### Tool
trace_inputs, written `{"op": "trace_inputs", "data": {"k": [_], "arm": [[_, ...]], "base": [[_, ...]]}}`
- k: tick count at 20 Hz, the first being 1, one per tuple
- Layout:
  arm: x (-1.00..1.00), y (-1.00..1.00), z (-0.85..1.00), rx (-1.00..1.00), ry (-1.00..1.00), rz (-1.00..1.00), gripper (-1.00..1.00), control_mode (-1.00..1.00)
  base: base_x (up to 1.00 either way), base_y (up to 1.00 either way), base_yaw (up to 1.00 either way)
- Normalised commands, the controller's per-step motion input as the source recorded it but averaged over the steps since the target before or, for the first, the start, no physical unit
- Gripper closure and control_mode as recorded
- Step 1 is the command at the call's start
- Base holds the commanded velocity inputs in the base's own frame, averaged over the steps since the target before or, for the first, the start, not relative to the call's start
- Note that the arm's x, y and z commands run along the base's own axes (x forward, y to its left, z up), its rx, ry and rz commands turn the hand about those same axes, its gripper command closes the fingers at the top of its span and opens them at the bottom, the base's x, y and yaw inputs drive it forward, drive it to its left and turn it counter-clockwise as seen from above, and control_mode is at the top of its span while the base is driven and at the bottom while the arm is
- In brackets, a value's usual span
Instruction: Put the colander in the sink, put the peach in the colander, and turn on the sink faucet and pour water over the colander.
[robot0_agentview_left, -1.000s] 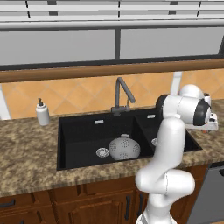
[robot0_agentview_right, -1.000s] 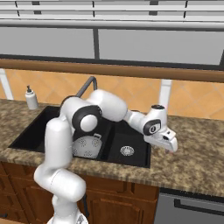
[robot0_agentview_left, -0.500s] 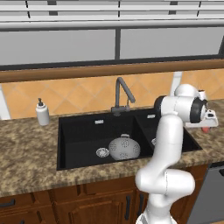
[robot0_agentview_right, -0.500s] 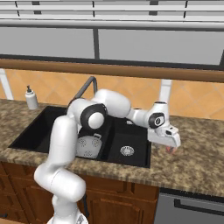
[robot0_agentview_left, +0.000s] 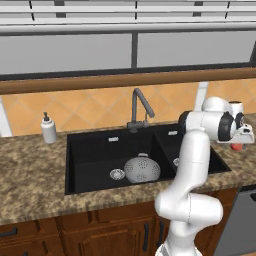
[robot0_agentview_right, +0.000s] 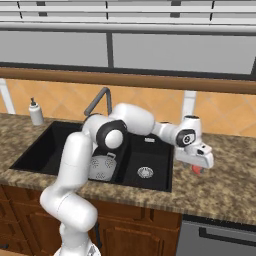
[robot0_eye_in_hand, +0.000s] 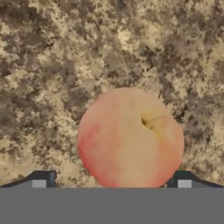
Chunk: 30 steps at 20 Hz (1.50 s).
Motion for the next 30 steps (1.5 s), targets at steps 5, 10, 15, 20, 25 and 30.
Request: {"op": "trace_inputs", "data": {"k": [5,10,15,20,25,30], "arm": [[0.0,0.0,-0.22,0.0,-0.17,0.0,-1.0,-1.0],[0.1,-0.05,-0.15,0.0,-0.04,0.0,-1.0,-1.0],[0.14,-0.02,-0.06,0.0,-0.01,0.0,-1.0,-1.0],[0.07,0.01,-0.22,0.0,-0.02,0.0,-1.0,-1.0],[0.01,-0.01,-0.36,0.0,-0.09,0.0,-1.0,-1.0],[0.03,0.0,-0.29,0.0,-0.16,0.0,-1.0,-1.0]], "base": [[0.0,0.0,0.0],[0.0,0.0,0.0],[0.0,0.0,0.0],[0.0,0.0,0.0],[0.0,0.0,0.0],[0.0,0.0,0.0]]}}
